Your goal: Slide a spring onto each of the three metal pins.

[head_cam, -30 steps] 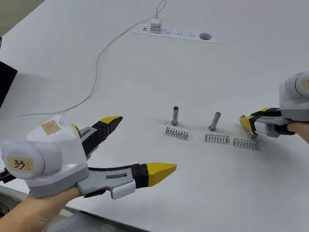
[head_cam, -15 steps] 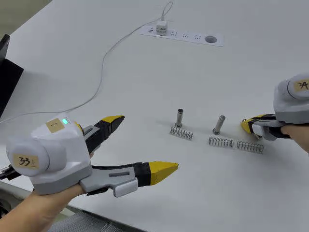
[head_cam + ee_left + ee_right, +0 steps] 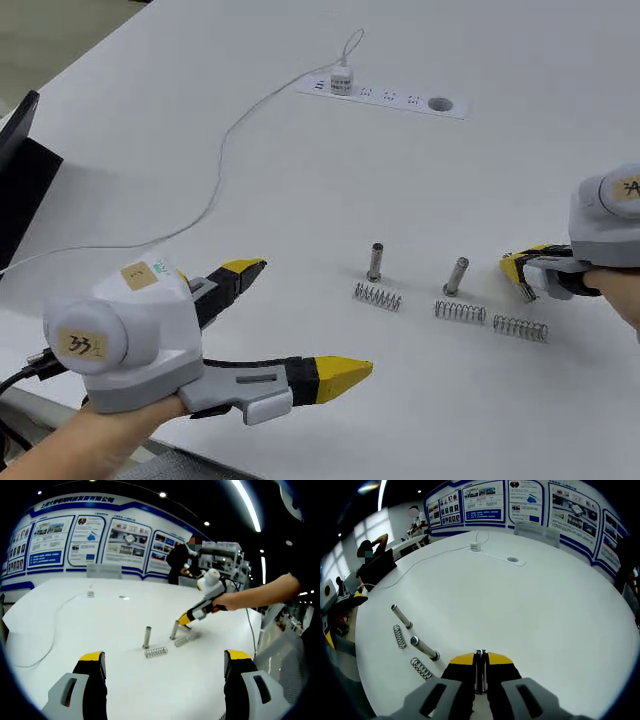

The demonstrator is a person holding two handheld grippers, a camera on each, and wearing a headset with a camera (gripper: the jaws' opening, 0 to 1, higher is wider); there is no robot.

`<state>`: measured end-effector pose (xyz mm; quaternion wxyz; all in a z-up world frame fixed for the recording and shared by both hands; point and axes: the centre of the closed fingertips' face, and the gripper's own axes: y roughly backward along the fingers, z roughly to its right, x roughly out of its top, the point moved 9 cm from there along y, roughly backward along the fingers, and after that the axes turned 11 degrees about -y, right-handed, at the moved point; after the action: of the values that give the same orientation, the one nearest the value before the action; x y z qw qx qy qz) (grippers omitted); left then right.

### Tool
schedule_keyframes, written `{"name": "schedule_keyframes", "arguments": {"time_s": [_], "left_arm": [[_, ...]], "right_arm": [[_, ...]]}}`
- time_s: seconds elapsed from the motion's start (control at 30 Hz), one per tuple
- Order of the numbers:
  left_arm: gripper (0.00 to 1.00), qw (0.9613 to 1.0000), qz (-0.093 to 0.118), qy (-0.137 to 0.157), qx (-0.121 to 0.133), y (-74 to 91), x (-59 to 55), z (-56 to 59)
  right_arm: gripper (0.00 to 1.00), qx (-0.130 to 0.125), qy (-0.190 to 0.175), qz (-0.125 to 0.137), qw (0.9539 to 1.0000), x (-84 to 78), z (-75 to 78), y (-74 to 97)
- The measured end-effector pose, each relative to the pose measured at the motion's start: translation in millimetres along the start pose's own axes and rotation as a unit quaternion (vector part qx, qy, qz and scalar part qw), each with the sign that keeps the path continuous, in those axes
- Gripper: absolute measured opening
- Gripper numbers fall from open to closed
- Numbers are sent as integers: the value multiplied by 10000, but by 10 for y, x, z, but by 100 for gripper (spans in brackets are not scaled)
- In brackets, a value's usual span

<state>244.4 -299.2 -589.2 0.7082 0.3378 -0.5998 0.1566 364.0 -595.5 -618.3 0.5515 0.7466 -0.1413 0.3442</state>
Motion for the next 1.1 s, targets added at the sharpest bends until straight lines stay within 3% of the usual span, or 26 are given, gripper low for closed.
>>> {"name": "schedule_keyframes", "arguments": {"time_s": [0.33,0.53,1.1], "left_arm": [[100,9999,-125,-63,-8,-2,-35,-10],[100,9999,-92,-76,-5,0,-26,-4],[100,9996,-221,-180,-42,-9,-44,17]], "right_arm": [[8,3,124,190,9997,-1,-16,151],[8,2,107,276,9996,-30,-16,247],[8,-15,14,740,9973,-217,-32,445]]}}
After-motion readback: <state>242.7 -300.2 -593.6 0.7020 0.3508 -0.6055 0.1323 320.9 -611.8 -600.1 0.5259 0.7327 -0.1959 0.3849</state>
